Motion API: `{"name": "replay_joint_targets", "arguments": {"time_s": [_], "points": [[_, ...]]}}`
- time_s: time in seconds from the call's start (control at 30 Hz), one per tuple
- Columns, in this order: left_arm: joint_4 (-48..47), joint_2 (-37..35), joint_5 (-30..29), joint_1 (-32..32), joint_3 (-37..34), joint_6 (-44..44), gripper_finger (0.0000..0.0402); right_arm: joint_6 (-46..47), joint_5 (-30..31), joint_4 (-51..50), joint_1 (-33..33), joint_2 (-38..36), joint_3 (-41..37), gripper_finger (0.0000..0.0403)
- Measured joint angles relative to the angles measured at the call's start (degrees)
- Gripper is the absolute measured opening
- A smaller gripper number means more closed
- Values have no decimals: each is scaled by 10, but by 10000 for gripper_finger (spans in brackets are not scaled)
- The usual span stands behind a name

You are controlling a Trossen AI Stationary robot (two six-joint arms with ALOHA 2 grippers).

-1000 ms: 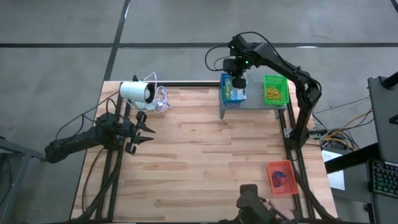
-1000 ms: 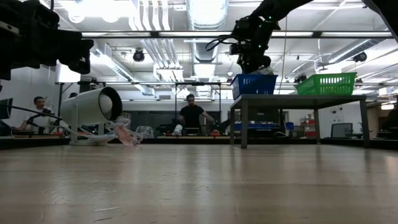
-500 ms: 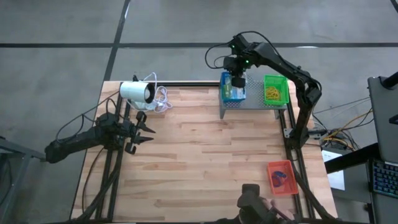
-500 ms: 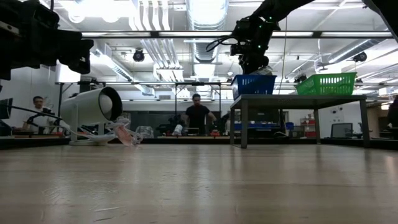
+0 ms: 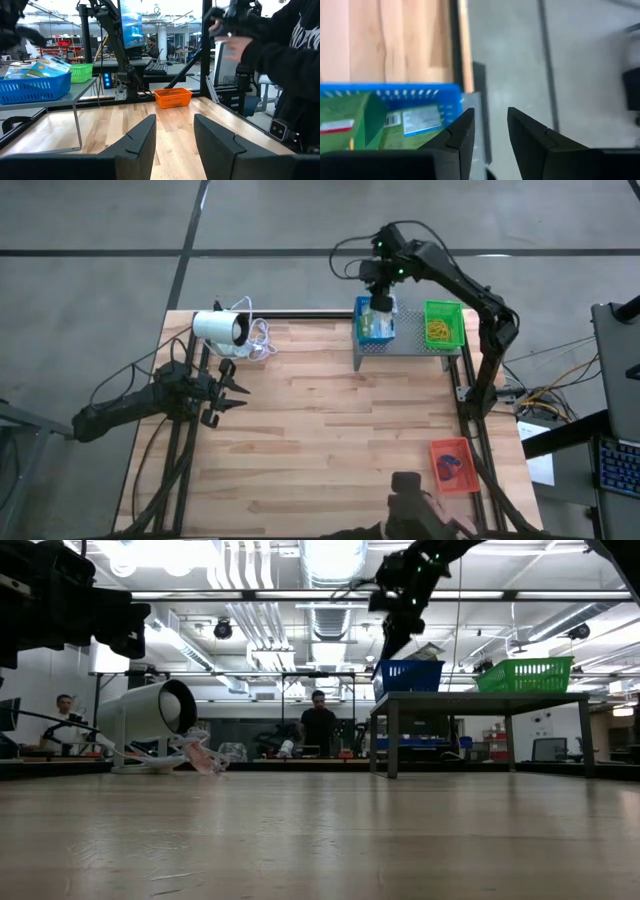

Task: Pick & Place Office Desk Supplies
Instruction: Put the orange bin on the shelf

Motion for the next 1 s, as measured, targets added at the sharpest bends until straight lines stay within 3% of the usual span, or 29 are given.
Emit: {"name": "replay_joint_targets", "arguments": {"time_s": [0.1, 0.4, 0.63, 0.83, 1.0], "points": [[0, 0, 0, 0, 0, 0, 134, 27, -1, 0, 1, -15, 33, 114], [0, 0, 0, 0, 0, 0, 134, 219, -10, -71, 34, -80, 88, 107], [0, 0, 0, 0, 0, 0, 134, 358, 81, -204, 119, -127, 96, 109], [0, 0, 0, 0, 0, -2, 134, 553, 126, -305, 199, -184, 69, 109], [0, 0, 0, 0, 0, -2, 134, 693, 150, -303, 278, -267, -9, 109]]}}
